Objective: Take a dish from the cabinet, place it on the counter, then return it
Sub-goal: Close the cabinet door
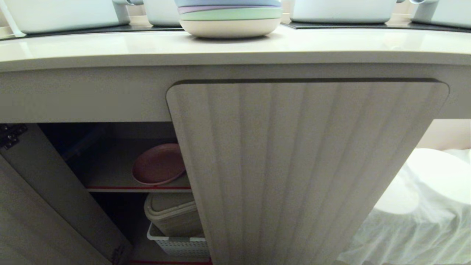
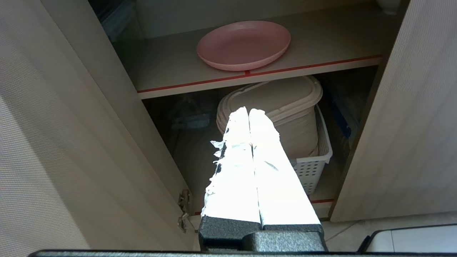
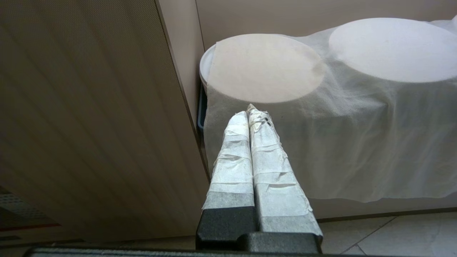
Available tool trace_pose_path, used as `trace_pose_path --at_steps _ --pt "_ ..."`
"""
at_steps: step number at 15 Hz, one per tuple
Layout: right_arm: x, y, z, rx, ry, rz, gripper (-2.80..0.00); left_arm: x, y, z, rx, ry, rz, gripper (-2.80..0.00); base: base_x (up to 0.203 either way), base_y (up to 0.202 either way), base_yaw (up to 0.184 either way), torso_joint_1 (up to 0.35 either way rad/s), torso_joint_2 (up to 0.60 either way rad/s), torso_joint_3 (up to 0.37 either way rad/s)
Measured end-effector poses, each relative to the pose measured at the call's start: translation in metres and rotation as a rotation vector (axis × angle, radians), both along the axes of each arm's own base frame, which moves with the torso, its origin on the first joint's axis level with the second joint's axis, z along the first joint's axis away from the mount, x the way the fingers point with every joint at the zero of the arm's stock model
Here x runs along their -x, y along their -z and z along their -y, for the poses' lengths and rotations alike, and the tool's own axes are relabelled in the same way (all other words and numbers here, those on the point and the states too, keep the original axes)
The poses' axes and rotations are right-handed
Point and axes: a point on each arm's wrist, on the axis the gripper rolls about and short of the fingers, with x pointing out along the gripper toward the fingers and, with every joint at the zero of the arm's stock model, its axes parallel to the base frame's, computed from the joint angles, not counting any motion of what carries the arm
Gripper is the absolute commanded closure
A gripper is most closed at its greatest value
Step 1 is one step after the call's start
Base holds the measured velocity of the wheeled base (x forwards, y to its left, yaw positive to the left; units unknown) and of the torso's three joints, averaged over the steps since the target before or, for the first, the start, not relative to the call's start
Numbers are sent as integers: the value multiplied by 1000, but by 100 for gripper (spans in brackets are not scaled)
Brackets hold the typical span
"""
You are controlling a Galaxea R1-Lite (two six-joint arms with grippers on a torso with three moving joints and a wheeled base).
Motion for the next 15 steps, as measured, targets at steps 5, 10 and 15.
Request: trace_pose_path --at_steps 5,10,15 --pt "0 0 0 0 0 0 0 0 0 0 6 -4 -1 0 0 0 0 0 0 0" --pt "0 0 0 0 0 0 0 0 0 0 6 -2 -1 0 0 0 0 0 0 0" --pt "0 0 0 0 0 0 0 0 0 0 7 -6 -1 0 -94 0 0 -1 3 3"
